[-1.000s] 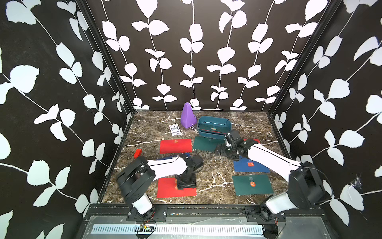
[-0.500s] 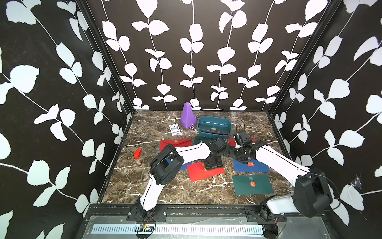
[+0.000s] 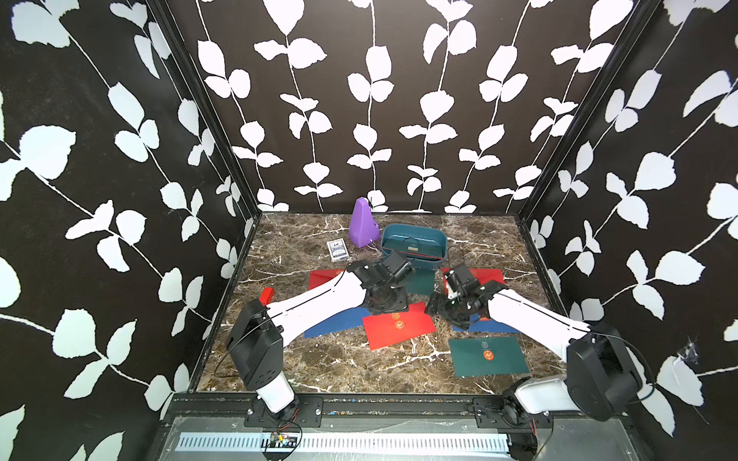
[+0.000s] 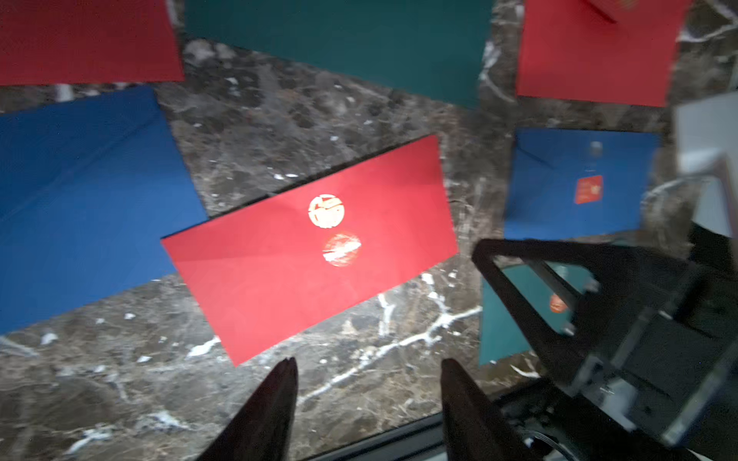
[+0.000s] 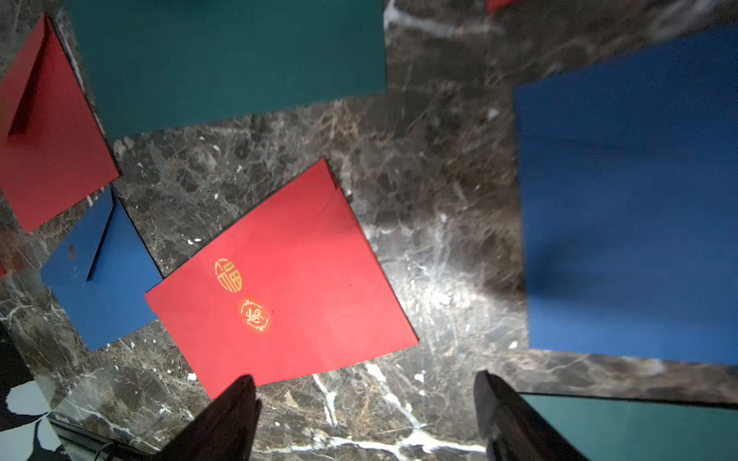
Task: Put the sealed envelopes into the storage box
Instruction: Move the envelope to the center of the board, then pick up the envelope from the center of the board.
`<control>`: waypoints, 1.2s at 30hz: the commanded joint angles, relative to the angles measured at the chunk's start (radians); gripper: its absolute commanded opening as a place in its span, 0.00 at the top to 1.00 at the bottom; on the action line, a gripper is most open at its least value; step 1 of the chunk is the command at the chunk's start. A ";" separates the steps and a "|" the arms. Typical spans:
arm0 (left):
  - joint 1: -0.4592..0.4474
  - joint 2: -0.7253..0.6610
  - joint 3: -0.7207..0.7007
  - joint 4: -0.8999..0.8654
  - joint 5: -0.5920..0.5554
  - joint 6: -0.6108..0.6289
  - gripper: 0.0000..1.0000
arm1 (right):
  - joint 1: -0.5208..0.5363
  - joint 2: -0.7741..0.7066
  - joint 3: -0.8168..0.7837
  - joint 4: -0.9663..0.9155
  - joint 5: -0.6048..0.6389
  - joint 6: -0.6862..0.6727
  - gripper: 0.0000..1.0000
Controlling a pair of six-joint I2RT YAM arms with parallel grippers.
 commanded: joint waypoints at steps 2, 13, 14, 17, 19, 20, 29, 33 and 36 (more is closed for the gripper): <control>0.026 0.041 -0.084 0.023 -0.034 0.109 0.43 | 0.111 -0.076 -0.103 0.129 0.091 0.302 0.21; 0.047 0.111 -0.165 0.126 0.019 0.123 0.52 | 0.294 -0.046 -0.232 0.339 0.269 0.641 0.45; 0.052 0.113 -0.179 0.134 0.027 0.113 0.53 | 0.307 -0.038 -0.247 0.364 0.293 0.666 0.48; 0.057 0.123 -0.211 0.154 0.051 0.083 0.54 | 0.327 -0.002 -0.305 0.493 0.332 0.737 0.53; 0.057 0.133 -0.222 0.155 0.064 0.075 0.55 | 0.340 0.027 -0.323 0.548 0.349 0.756 0.54; 0.057 0.134 -0.228 0.156 0.069 0.073 0.55 | 0.349 0.039 -0.326 0.559 0.362 0.762 0.54; 0.057 0.162 -0.246 0.156 0.116 0.070 0.56 | 0.431 0.075 -0.410 0.683 0.501 0.855 0.62; 0.057 0.186 -0.248 0.157 0.141 0.079 0.56 | 0.440 0.059 -0.461 0.731 0.546 0.863 0.69; 0.057 0.196 -0.258 0.166 0.157 0.077 0.56 | 0.442 0.058 -0.505 0.783 0.589 0.850 0.73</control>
